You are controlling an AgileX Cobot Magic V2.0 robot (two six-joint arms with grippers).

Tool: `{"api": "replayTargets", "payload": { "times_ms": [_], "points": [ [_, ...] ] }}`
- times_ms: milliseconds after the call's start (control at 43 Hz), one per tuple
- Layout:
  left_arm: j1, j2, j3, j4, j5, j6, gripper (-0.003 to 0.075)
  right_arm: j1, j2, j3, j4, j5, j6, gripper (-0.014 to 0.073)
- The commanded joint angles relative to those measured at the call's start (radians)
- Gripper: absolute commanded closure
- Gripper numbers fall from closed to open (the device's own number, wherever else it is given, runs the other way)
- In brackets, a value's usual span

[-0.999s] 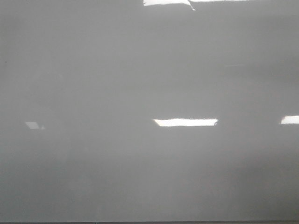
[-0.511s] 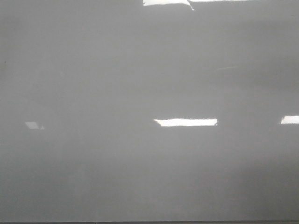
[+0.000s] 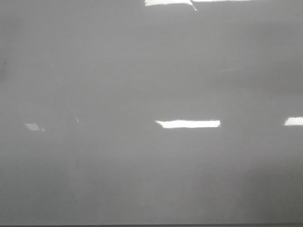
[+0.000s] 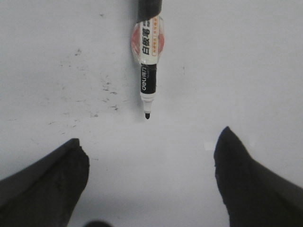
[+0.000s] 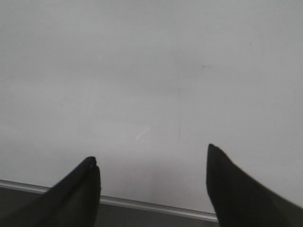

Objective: Write number 6 on whiteboard

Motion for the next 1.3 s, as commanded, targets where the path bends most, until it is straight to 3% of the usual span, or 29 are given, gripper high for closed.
{"api": "replayTargets", "payload": {
  "times_ms": [0,279,813,1278],
  "points": [
    [0.001,0.059,-0.029,-0.017,-0.139,-0.01,0.0174,0.001,0.004,-0.022,-0.013,-0.069,-0.009,0.0089],
    [0.001,0.223,-0.033,-0.02,-0.331,-0.01,0.0174,0.001,0.004,-0.022,-0.013,-0.069,-0.009,0.0089],
    [0.001,0.418,-0.169,-0.02,-0.344,-0.01,0.019,0.001,0.004,-0.022,-0.013,-0.069,-0.009,0.0089],
    [0.001,0.433,-0.169,-0.02,-0.351,-0.01,0.0527,0.001,0.004,-0.022,-0.013,-0.069,-0.009,0.0089]
  ]
}}
